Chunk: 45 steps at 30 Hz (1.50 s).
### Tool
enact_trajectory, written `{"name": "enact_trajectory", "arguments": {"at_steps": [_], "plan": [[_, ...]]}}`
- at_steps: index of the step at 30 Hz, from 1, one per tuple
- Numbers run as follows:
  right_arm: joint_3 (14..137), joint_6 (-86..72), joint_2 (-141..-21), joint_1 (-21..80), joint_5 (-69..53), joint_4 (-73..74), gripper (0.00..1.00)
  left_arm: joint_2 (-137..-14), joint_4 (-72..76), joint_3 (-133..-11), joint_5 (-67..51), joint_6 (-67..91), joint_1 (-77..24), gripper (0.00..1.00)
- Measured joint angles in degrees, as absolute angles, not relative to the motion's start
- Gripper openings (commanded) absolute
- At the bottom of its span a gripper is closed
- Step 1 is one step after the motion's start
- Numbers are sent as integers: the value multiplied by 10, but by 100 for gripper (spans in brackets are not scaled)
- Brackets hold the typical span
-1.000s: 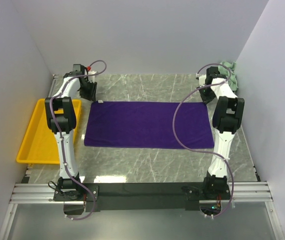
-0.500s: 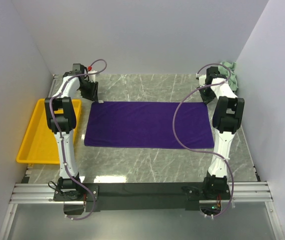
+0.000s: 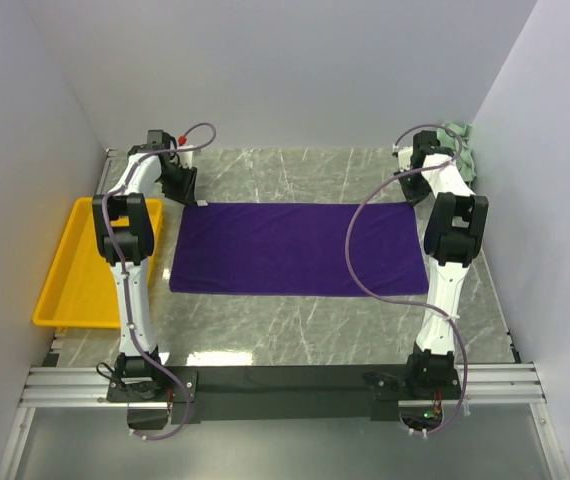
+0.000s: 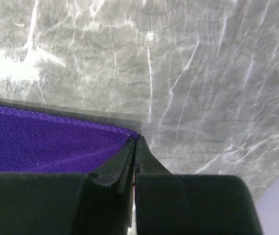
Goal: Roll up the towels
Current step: Fold the towel
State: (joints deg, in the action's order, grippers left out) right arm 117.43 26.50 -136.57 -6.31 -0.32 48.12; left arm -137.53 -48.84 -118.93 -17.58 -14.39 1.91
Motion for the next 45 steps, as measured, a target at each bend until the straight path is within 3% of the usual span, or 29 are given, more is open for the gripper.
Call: {"name": "enact_trajectory", "arguments": {"at_steps": [7,11,13,27,45], "plan": [[1178,267,-1371,-63,1,481,0,-1376,-491,-1189,-177,-151,19,26],[1180,269,-1373,-63,4,481,0,-1379,-492,-1193,-172,-152,19,5],[1187,269,-1376,-63,7,481,0,-1384,-490,-1202,-168,-149,19,1],[1209,269,-1374,-64,1,484,0,-1380,-475,-1222,-167,-148,23,0],[931,336,-1122,-109,-85,488,0,-1174,-513,-991,-216,-310,62,0]]}}
